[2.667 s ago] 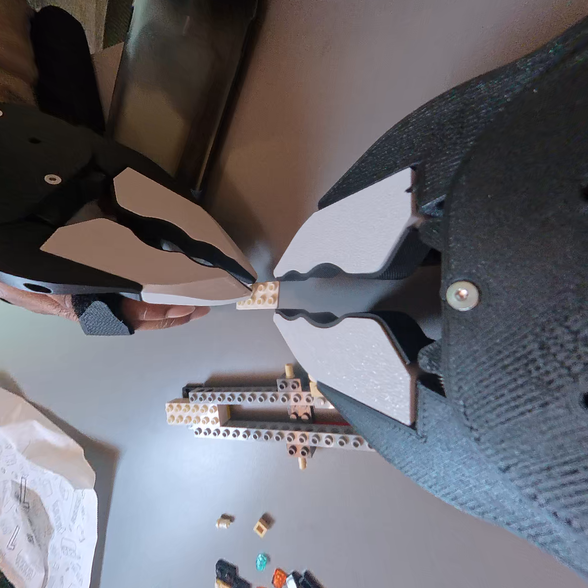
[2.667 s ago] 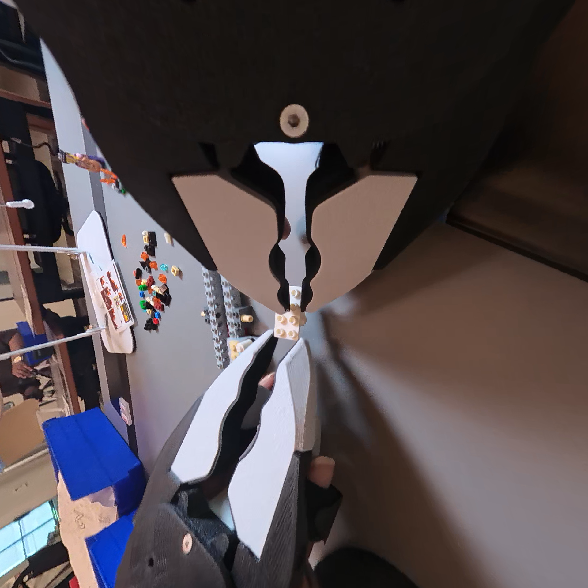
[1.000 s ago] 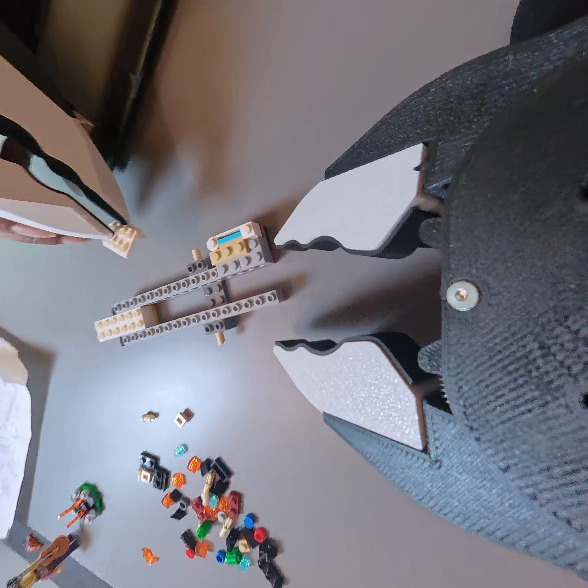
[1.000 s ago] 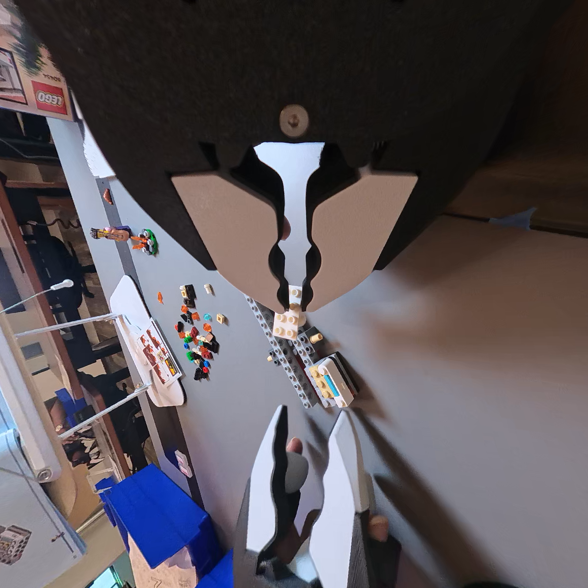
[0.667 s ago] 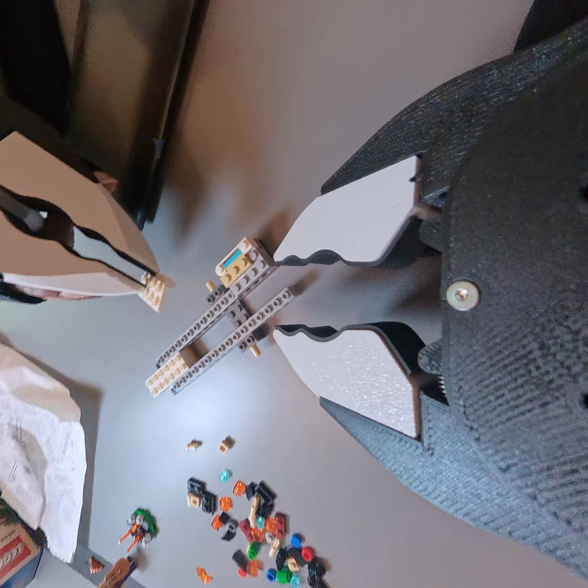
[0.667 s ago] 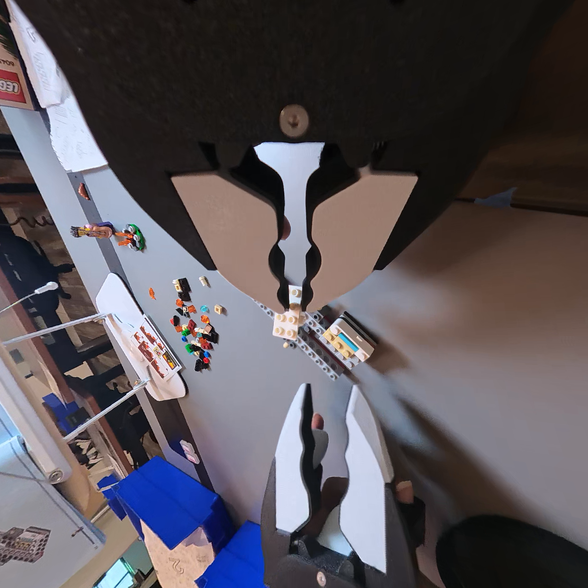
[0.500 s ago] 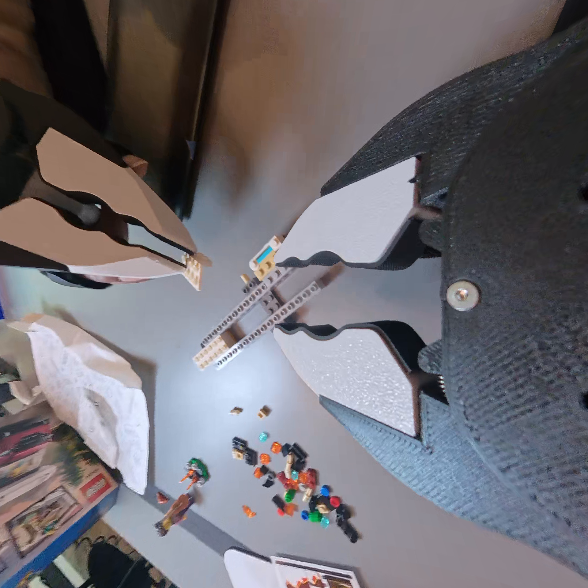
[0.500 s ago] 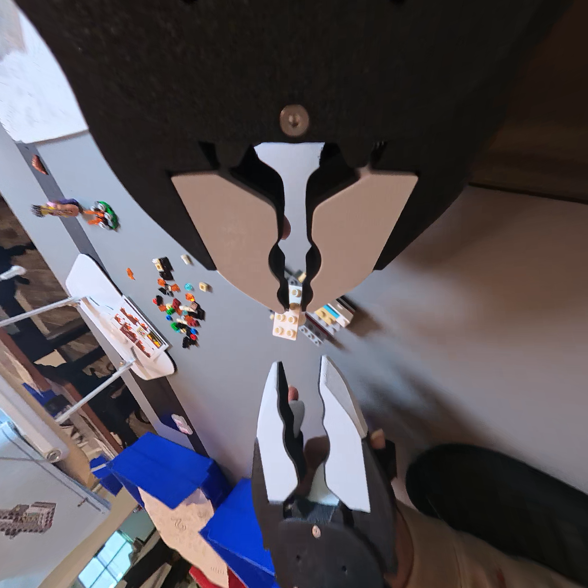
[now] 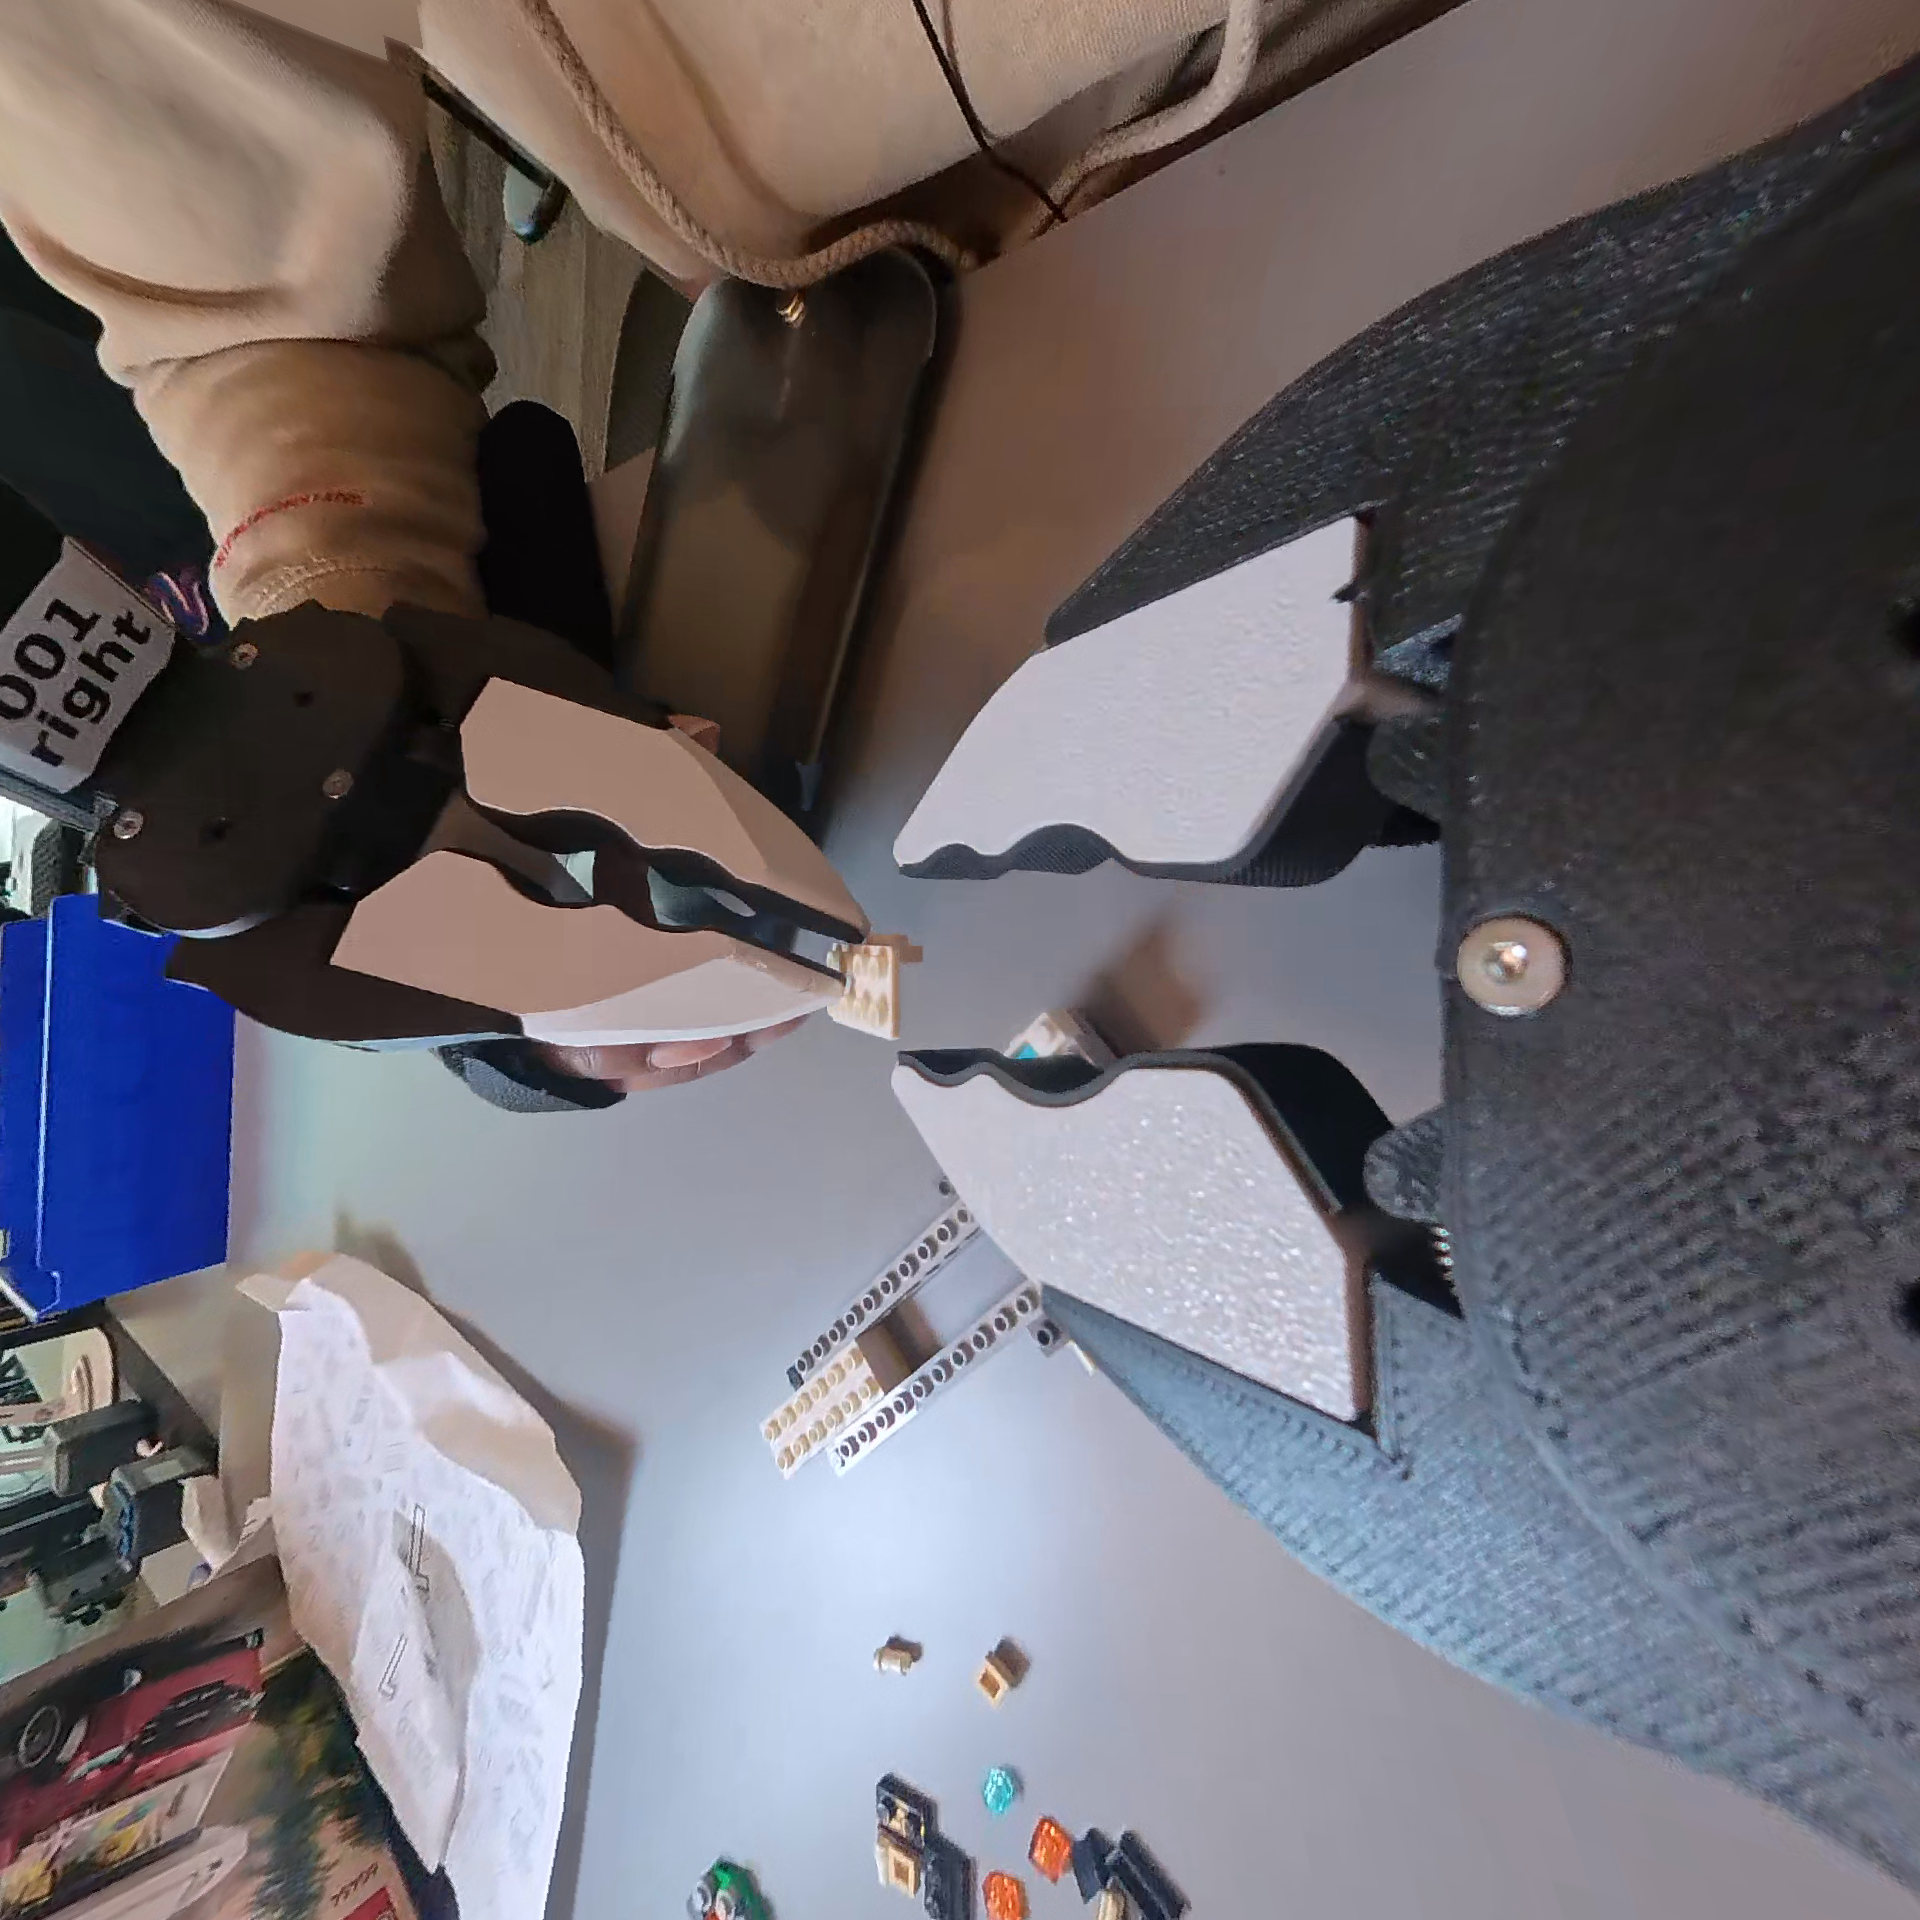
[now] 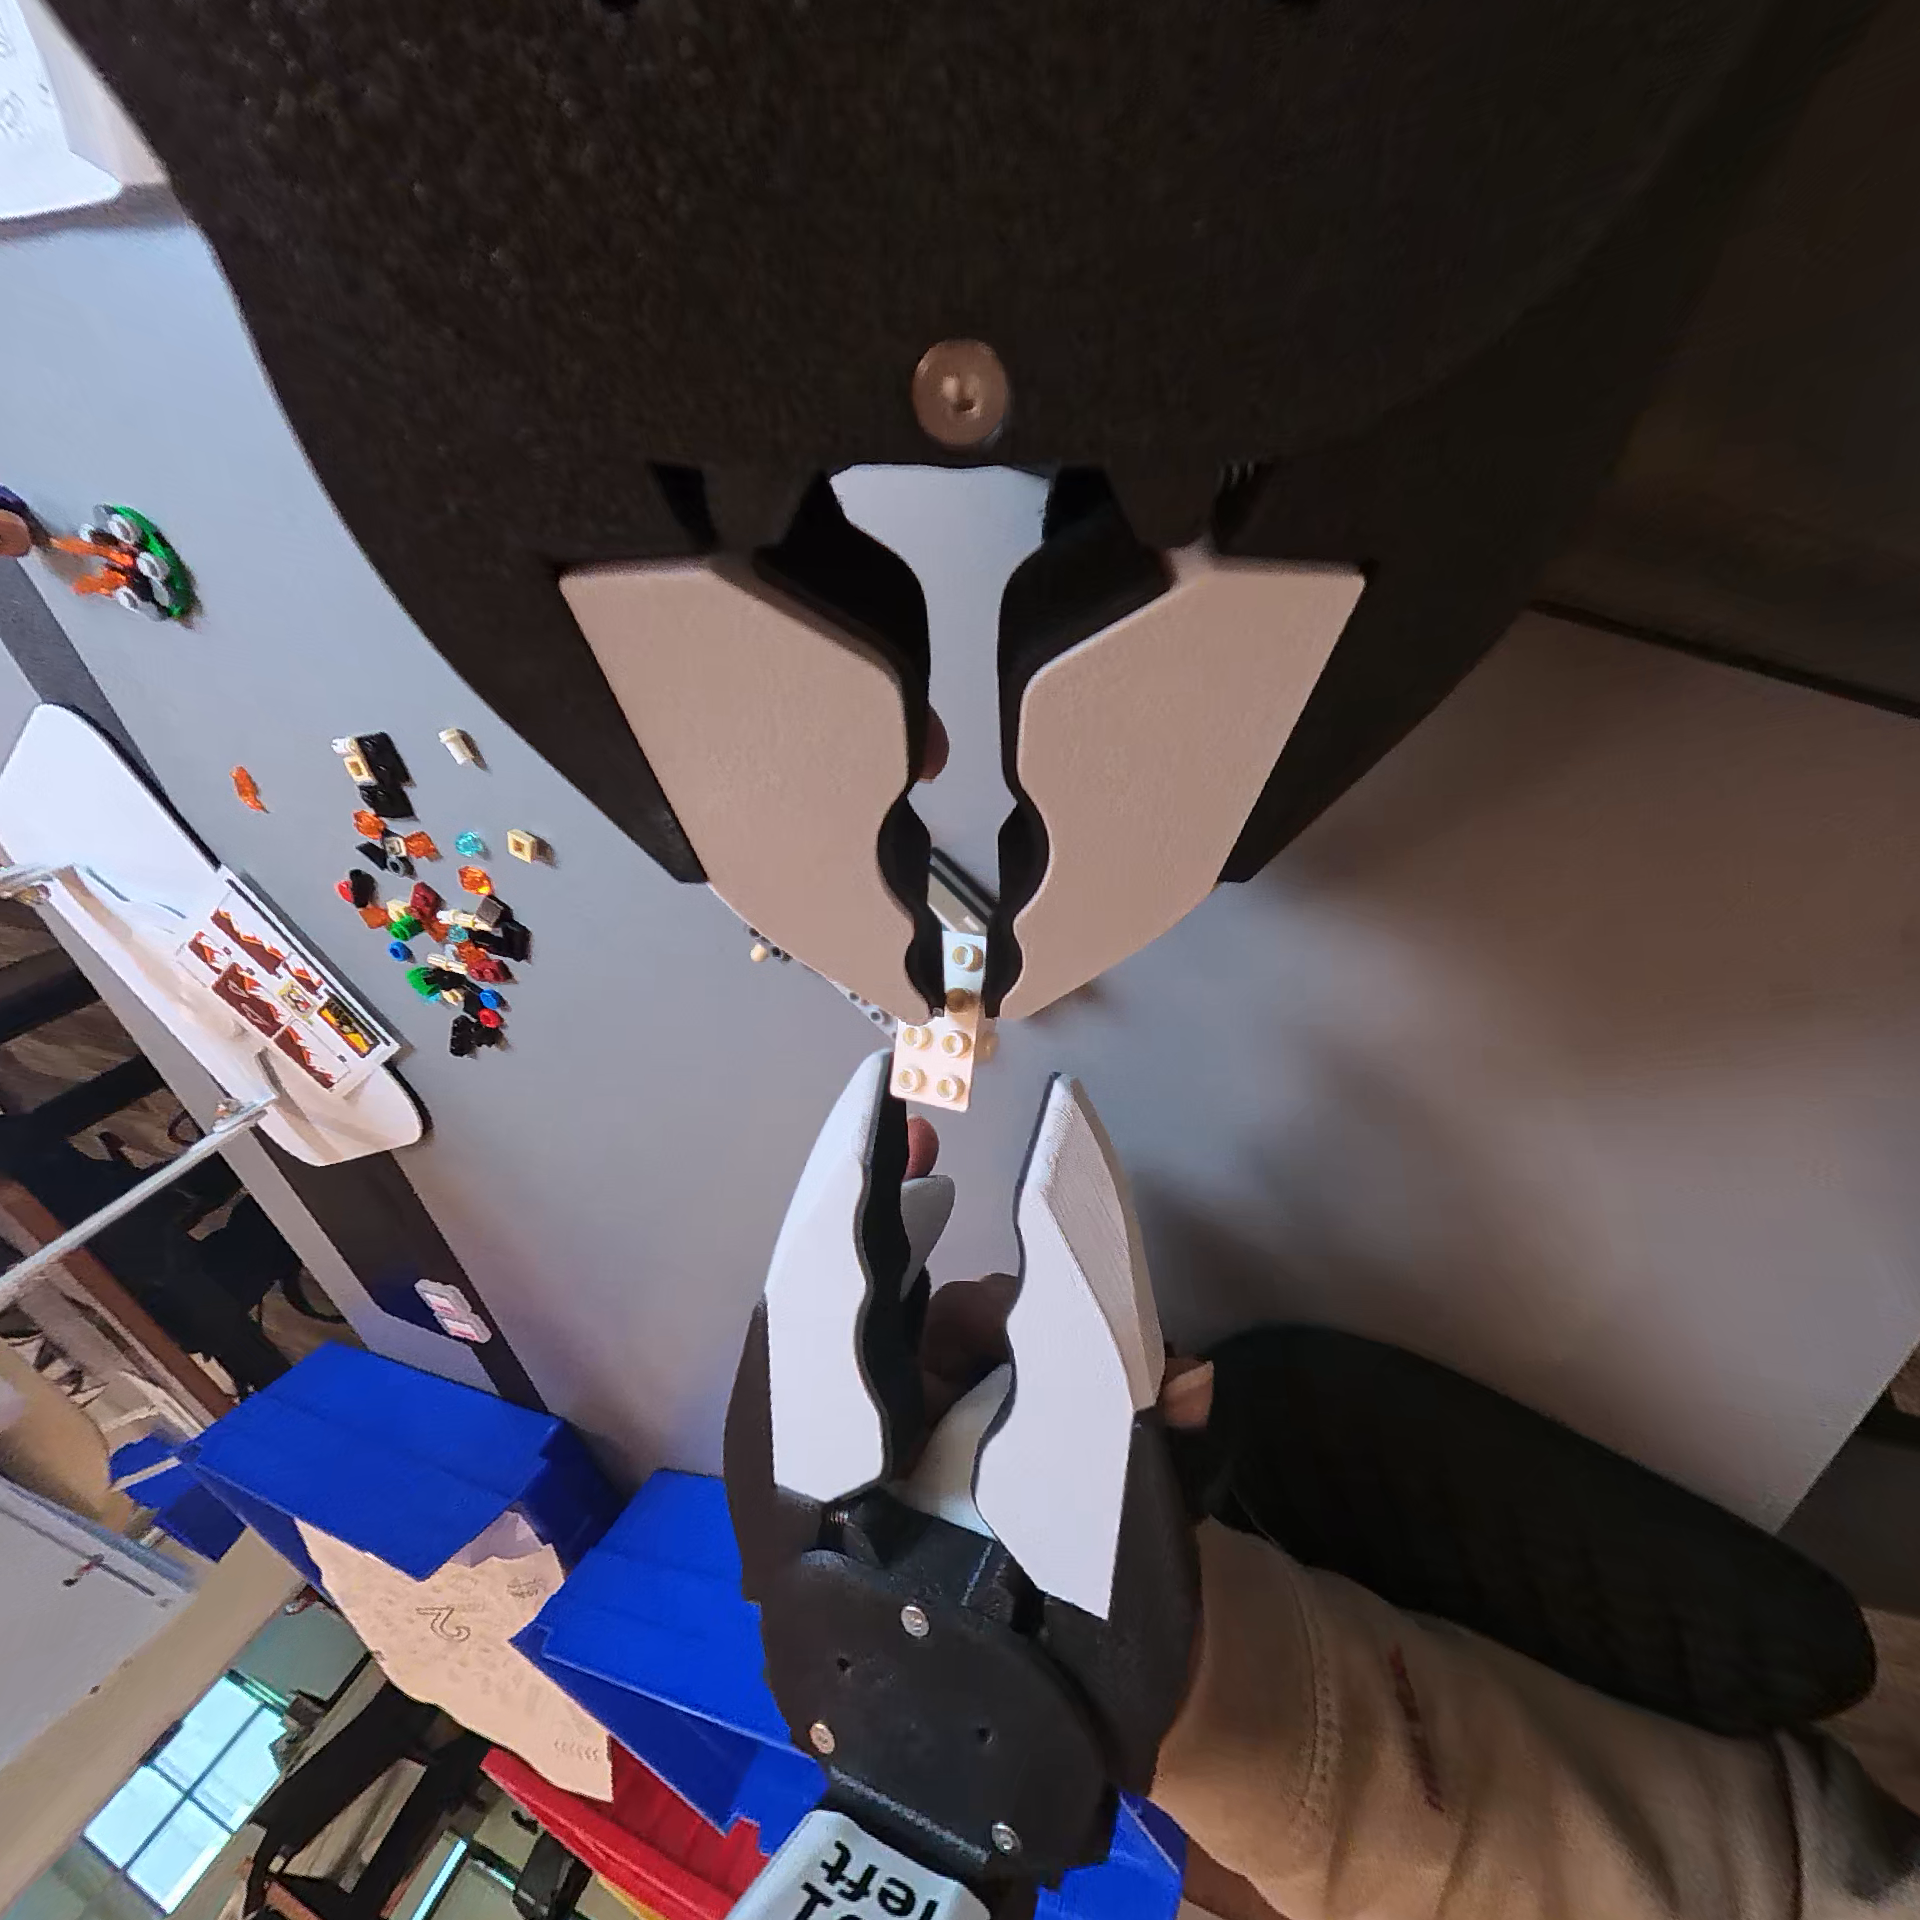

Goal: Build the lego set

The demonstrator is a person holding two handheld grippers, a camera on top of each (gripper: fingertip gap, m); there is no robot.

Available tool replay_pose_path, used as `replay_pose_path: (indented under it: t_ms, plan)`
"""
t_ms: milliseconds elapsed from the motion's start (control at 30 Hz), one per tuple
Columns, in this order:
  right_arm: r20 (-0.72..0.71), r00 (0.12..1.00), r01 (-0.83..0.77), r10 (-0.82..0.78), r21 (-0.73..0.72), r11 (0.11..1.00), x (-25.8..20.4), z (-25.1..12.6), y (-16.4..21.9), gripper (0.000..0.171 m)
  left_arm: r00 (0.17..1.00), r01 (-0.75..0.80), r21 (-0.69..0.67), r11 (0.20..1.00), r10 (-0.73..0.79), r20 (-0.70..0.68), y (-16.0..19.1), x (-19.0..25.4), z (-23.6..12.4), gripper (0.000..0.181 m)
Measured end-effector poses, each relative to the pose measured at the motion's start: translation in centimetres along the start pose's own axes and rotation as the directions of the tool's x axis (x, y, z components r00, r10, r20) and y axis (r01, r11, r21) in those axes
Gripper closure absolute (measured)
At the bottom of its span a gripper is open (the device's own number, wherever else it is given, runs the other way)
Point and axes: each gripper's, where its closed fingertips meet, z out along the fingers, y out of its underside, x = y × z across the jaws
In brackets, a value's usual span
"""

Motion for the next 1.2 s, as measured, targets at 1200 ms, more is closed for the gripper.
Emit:
replay_pose_path:
  t_ms: [1200]
  plan:
    - [-0.012, 0.999, 0.034, -0.038, -0.244, 0.969, 0.3, 3.2, 2.1, 0.130, 0.991, 0.025, 0.004, 1.000, -0.025, 0.128, 2.3, -5.4, -3.8, 0.163]
